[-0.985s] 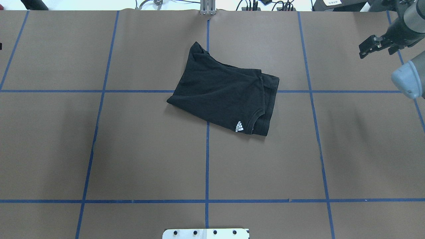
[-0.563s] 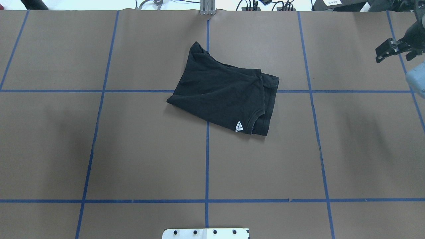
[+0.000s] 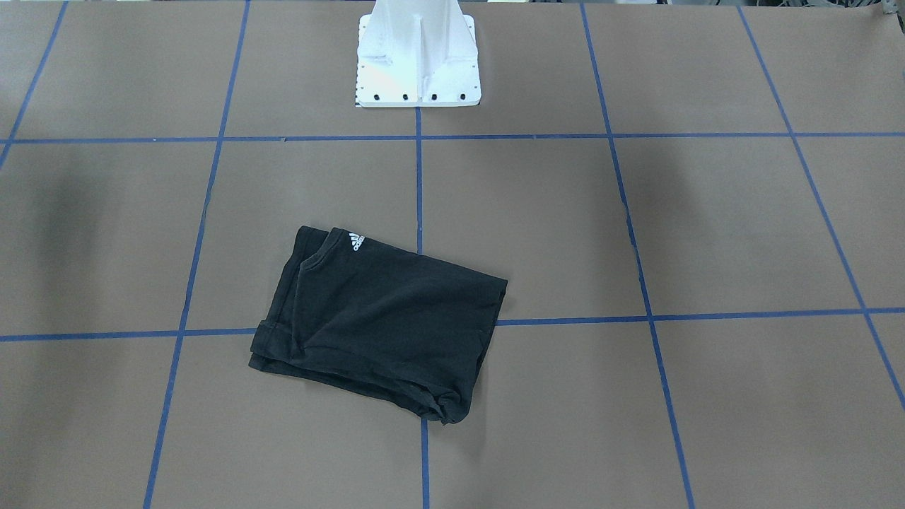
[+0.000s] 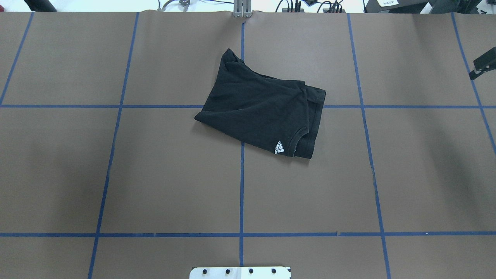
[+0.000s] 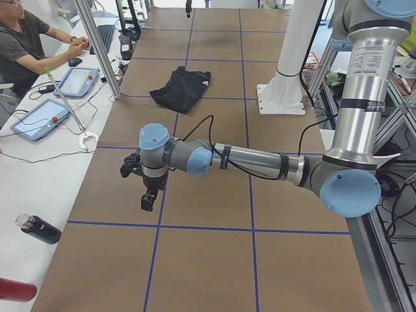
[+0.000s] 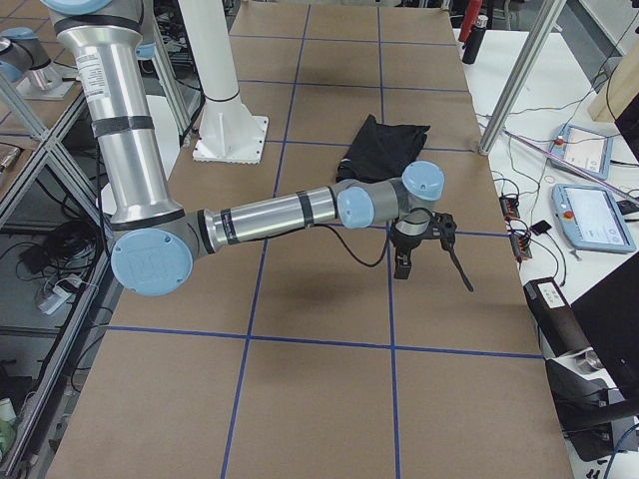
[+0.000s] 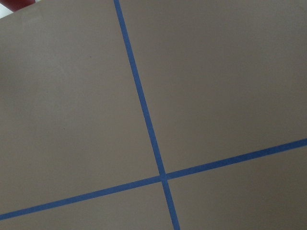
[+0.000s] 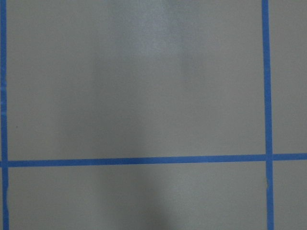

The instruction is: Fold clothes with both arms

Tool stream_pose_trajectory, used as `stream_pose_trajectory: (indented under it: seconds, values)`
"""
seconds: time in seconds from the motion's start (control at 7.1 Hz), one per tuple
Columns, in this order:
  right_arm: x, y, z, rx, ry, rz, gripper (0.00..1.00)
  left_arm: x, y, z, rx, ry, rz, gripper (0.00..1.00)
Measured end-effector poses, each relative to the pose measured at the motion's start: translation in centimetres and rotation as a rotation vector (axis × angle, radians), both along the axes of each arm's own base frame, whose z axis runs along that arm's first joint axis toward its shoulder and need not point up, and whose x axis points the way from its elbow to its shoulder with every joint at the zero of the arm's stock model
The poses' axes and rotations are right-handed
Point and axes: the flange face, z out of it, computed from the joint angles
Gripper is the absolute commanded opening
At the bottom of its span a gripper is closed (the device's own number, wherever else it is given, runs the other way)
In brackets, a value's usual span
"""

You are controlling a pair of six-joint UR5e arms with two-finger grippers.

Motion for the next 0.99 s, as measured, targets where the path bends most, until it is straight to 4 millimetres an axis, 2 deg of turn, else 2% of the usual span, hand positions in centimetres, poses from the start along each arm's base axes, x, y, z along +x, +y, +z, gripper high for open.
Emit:
stream_pose_trajectory:
  seconds: [0.14, 0.42, 0.7, 0.99]
  values:
    - [2.1, 0.9, 2.8, 0.001, -0.032, -0.029, 1.00, -1.8, 0.5, 1.0, -0.004, 0.003, 0.009, 1.00]
    - [5.7, 3.3, 7.6, 0.014, -0.074, -0.067, 1.00, -3.8, 1.6, 3.9, -0.036, 0.008, 0.016, 1.00]
    - [7.8, 5.7, 10.6, 0.018, -0.085, -0.081, 1.00, -3.7, 4.3, 6.9, -0.083, 0.077, 0.040, 1.00]
    - [8.5, 7.2, 12.2, 0.010, -0.087, -0.087, 1.00, -3.2, 5.7, 7.8, -0.111, 0.145, 0.046, 1.00]
